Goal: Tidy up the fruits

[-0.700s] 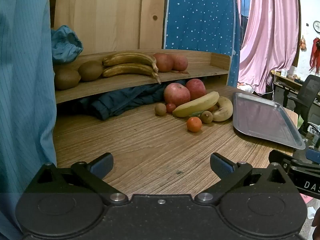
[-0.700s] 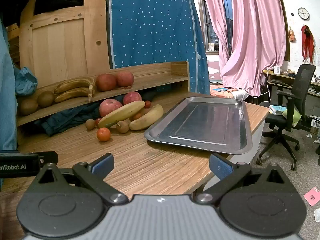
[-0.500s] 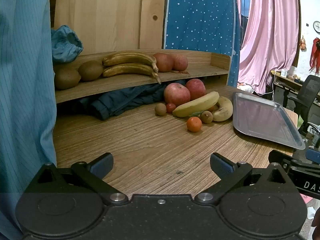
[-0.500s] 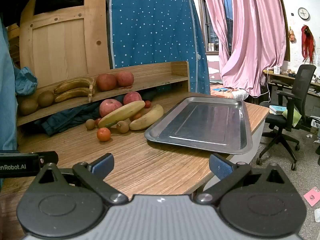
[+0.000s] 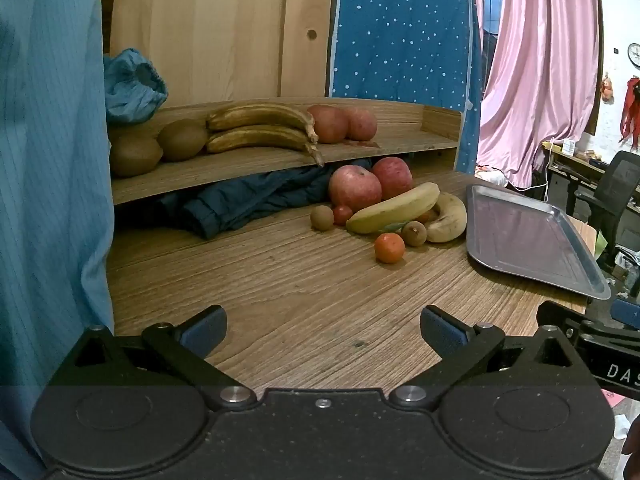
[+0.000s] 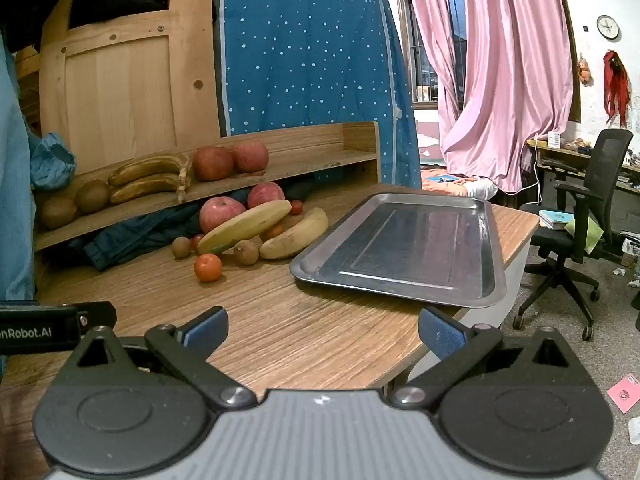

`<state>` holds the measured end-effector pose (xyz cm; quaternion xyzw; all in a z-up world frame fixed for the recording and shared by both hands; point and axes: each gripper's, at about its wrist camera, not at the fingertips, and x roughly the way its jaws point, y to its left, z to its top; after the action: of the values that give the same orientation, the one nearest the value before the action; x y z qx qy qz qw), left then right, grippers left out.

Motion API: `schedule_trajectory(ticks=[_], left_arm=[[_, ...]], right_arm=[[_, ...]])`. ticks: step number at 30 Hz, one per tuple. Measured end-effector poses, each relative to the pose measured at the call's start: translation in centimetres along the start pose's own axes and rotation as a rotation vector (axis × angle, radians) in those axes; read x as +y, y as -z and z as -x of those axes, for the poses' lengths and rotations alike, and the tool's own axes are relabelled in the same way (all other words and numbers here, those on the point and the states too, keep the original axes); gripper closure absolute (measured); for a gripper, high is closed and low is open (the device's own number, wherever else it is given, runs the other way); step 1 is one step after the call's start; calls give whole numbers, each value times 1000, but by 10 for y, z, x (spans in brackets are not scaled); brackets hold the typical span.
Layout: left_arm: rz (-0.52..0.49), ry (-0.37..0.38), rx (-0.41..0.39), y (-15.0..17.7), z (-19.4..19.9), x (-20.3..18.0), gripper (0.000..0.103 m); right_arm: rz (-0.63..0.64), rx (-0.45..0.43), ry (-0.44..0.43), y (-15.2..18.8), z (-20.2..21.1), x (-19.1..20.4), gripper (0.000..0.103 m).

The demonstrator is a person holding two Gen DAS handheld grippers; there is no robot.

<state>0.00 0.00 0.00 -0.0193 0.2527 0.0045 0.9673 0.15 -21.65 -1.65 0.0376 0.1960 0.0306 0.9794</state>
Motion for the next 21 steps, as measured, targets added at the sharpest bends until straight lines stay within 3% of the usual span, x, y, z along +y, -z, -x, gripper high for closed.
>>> schedule_trajectory(ticks=[21], left_arm=[[2,1,1,0,0,0,1]], right_arm=[[1,4,1,1,-1,0,0]])
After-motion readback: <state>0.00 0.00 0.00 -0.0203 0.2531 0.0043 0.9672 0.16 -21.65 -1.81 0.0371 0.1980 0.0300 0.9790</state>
